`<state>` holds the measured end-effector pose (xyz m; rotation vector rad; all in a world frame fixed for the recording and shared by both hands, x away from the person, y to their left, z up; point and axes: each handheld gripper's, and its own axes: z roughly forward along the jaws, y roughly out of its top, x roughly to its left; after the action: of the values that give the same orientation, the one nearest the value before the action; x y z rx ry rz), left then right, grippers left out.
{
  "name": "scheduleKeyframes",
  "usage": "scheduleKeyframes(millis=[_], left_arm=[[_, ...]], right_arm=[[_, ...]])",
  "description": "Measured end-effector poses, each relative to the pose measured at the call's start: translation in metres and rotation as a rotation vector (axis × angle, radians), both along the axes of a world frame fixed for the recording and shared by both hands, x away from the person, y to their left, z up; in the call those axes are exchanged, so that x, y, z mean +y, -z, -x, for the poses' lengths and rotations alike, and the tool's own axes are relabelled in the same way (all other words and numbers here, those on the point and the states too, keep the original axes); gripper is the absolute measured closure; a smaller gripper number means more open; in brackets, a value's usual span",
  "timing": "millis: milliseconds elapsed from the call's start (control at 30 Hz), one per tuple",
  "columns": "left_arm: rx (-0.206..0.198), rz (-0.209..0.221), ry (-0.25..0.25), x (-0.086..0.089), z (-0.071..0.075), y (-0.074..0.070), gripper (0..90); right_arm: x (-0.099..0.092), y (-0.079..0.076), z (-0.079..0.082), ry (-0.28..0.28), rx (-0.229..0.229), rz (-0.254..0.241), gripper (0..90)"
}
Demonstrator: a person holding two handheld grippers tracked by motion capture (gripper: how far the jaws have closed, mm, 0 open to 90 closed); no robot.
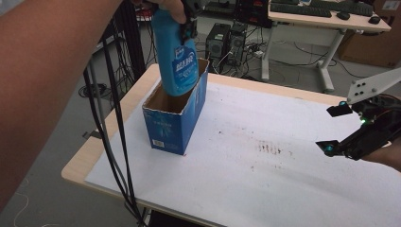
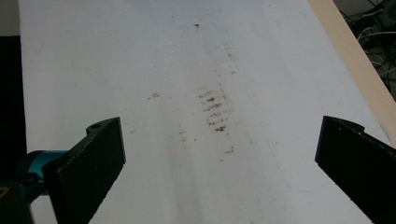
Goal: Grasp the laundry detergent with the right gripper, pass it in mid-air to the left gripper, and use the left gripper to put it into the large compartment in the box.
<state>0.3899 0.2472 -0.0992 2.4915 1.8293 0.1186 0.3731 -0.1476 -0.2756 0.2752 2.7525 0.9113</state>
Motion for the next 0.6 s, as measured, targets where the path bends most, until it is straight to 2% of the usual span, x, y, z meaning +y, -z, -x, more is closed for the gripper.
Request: scheduleKeyframes(millis=[100,233,433,600], left_arm=[[0.022,-0.017,-0.056,0.011,-0.007,0.007,38.8],[0.036,-0.011,-0.080,0.017,-0.012,0.016,38.8],[0.062,-0.006,-0.058,0.020,-0.018,0.029,38.8],[0.091,-0.023,-0.030,0.018,-0.026,0.053,38.8]], right_arm=[[-0.002,0.002,-0.002,0.011,0.004,-0.007,0.6],[-0.002,0.003,-0.003,0.011,0.006,-0.004,0.6],[0.000,0.006,-0.004,0.012,0.010,0.000,0.7],[0.000,0.010,-0.003,0.019,0.005,-0.010,0.6]])
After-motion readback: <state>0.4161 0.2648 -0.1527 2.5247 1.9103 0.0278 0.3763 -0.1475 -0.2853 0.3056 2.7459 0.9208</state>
